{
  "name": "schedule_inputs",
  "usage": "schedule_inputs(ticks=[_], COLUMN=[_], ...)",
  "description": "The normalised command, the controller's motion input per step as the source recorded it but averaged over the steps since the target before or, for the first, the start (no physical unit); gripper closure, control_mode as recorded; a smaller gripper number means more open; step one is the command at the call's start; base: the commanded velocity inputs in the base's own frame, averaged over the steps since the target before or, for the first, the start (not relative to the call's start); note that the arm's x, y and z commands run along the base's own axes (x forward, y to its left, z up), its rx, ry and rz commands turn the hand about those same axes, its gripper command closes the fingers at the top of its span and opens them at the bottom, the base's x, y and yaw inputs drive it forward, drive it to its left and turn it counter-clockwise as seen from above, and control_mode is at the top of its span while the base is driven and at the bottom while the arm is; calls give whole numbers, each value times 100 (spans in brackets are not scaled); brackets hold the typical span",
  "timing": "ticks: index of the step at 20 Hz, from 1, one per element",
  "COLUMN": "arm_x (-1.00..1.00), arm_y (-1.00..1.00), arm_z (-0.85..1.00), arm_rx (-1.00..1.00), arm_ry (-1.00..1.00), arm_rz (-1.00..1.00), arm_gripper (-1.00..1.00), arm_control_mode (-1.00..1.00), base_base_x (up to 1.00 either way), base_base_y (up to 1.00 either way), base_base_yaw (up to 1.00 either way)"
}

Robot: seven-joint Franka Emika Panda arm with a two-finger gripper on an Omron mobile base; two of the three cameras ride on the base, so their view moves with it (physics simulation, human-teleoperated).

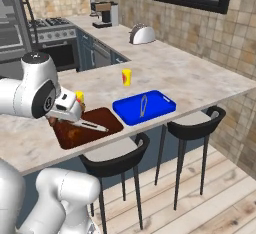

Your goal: Gather the corn and avocado from the fridge and place them on a tray on the dining counter. Then gather the chicken drumsticks from the fridge and place them on the other tray.

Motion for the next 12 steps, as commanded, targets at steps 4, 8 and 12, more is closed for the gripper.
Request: schedule_inputs(ticks=[4, 8, 12], arm_x=[57, 58, 49], arm_y=[5, 0, -1], arm_z=[-53, -49, -36], arm_rx=[0, -1, -3], arm_ry=[0, -2, -6], arm_rz=[0, 0, -1], arm_gripper=[100, 100, 100], arm_control_mode=[-100, -100, -100], base_base_x=[0, 0, 0], base_base_y=[0, 0, 0], base_base_yaw=[0, 0, 0])
